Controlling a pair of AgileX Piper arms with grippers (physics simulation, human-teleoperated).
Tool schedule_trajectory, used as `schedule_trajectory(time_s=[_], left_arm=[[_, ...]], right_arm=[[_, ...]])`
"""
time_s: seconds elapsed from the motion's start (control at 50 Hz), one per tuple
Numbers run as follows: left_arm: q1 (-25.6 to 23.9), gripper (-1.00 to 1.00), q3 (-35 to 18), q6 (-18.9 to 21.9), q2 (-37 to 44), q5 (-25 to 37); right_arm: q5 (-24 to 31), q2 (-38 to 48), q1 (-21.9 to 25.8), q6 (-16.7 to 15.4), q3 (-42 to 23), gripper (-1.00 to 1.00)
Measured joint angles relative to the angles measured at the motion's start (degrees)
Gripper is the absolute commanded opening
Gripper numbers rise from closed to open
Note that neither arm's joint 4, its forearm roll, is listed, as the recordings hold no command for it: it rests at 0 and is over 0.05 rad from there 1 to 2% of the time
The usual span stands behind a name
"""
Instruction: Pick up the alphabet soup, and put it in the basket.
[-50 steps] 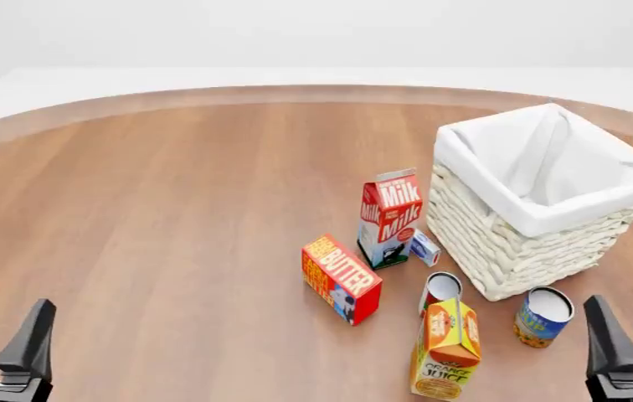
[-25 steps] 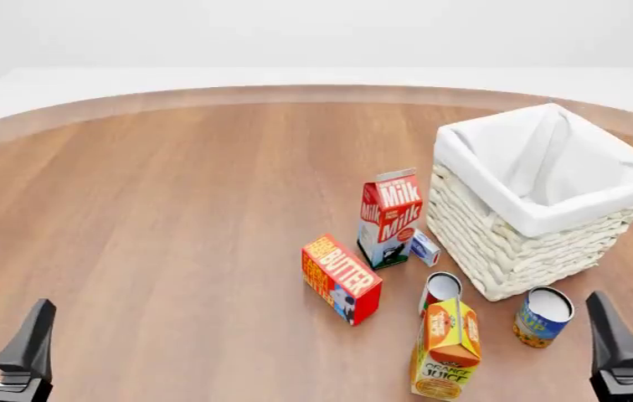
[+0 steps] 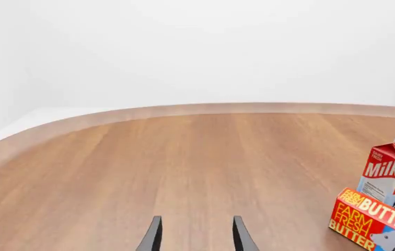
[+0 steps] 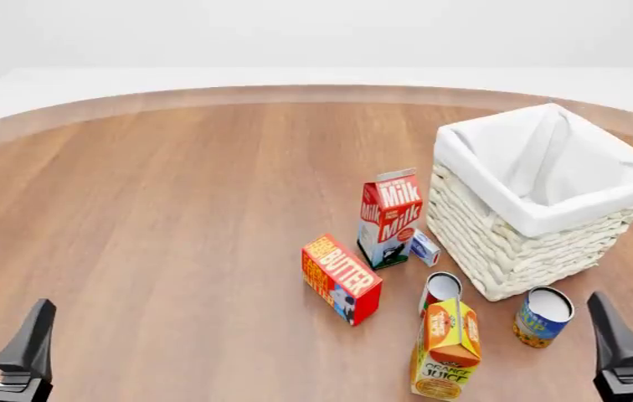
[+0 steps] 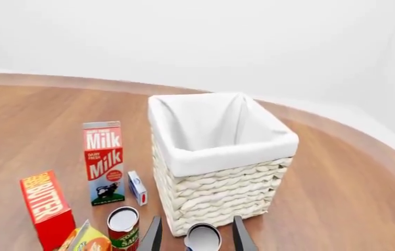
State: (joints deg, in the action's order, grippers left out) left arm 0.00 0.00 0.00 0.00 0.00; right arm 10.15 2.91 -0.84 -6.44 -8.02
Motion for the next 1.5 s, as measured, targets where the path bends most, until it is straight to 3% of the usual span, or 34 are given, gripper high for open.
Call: schedule_trajectory(time_s=[0.62, 1.5], left_arm=[[0.0, 1.00, 0.0, 0.0, 0.0, 0.0], [0.0, 1.00, 0.0, 0.0, 0.0, 0.0]], right_arm=[[-3.2, 5.4, -3.4, -0.3, 3.2, 1.00], [-22.4, 26.9, -4.7, 0.7, 7.9, 1.00]])
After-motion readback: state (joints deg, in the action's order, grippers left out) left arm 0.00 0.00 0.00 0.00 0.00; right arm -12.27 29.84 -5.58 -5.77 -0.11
